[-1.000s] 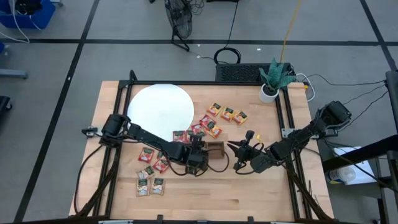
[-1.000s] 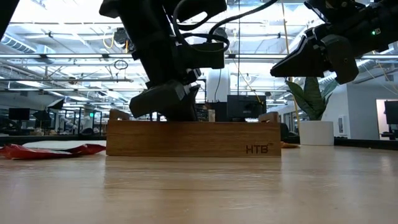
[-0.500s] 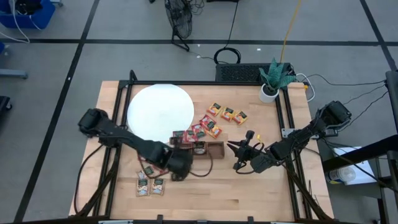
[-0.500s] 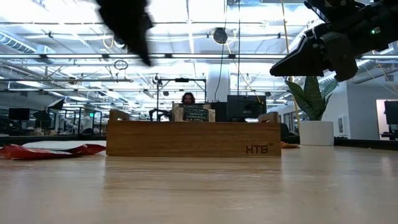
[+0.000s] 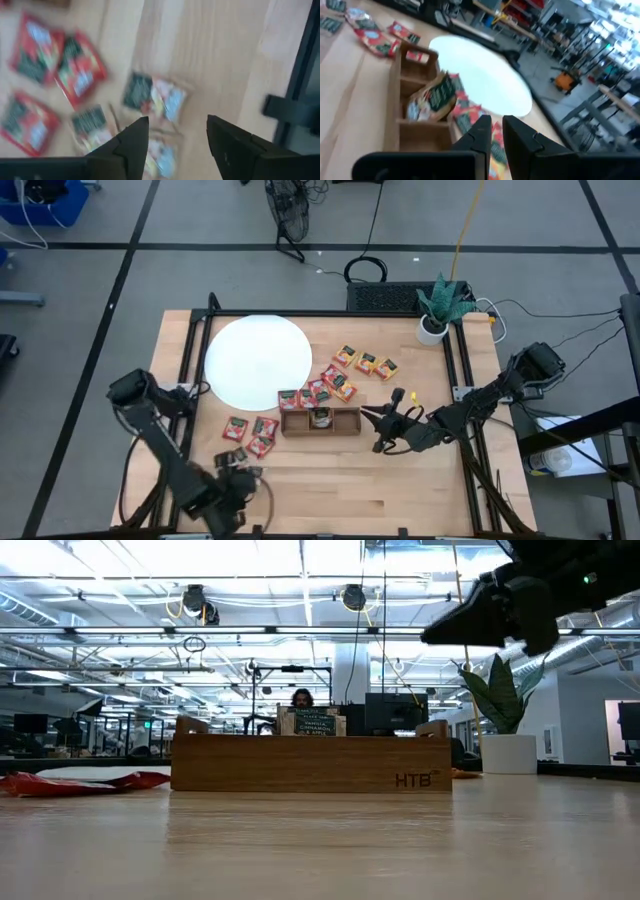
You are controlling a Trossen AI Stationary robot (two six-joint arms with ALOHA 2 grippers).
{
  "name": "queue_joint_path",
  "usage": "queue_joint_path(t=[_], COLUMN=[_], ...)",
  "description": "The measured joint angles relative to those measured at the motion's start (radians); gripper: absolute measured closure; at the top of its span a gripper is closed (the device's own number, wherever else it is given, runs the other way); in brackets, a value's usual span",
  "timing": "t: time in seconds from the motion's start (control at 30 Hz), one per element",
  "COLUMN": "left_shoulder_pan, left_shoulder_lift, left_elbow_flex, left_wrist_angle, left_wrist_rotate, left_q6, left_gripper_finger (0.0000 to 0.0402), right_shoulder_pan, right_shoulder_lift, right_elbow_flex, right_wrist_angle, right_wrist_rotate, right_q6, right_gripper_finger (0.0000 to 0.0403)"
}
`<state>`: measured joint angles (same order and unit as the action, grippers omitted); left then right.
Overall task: Pick & Place Tea
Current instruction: Put the bottom left brown tea bag into the middle section of the wooden organizer
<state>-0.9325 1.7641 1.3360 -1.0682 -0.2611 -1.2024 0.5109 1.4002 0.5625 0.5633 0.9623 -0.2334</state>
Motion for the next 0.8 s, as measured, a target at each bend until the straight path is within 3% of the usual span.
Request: queue_joint_path(t=[0.13,0.3,0.6,0.8], left_shoulder_pan=[-0.065,-0.075,-0.059,-0.054], left_shoulder_lift=[0.000,0.000,0.082,0.129], left_elbow_flex=[-0.051,-0.093,-0.096,-0.097], left_wrist_angle=[0.011,0.090,0.083,-0.006], left_wrist_rotate=[0.059,0.132,0.260,0.261], left_q6=[-0.174,-0.203,-0.066,0.069], left_gripper_finger=[0.0216,0.0233,0.0238,0.0238], right_shoulder_pan=[-0.021,-0.071,-0.151,-0.198], right_shoulder_lift=[0.000,0.000,0.000,0.000], right_elbow_flex=[0.000,0.000,0.000,0.000], right_wrist_angle=[0.073,0.131,0.143,0.144], right_wrist_rotate=[0.000,0.000,-0.006,-0.127], right_q6=[-0.124,-0.215,-0.207,-0.134], right_gripper_finger=[0.0369,0.0369,0.0369,0.0369])
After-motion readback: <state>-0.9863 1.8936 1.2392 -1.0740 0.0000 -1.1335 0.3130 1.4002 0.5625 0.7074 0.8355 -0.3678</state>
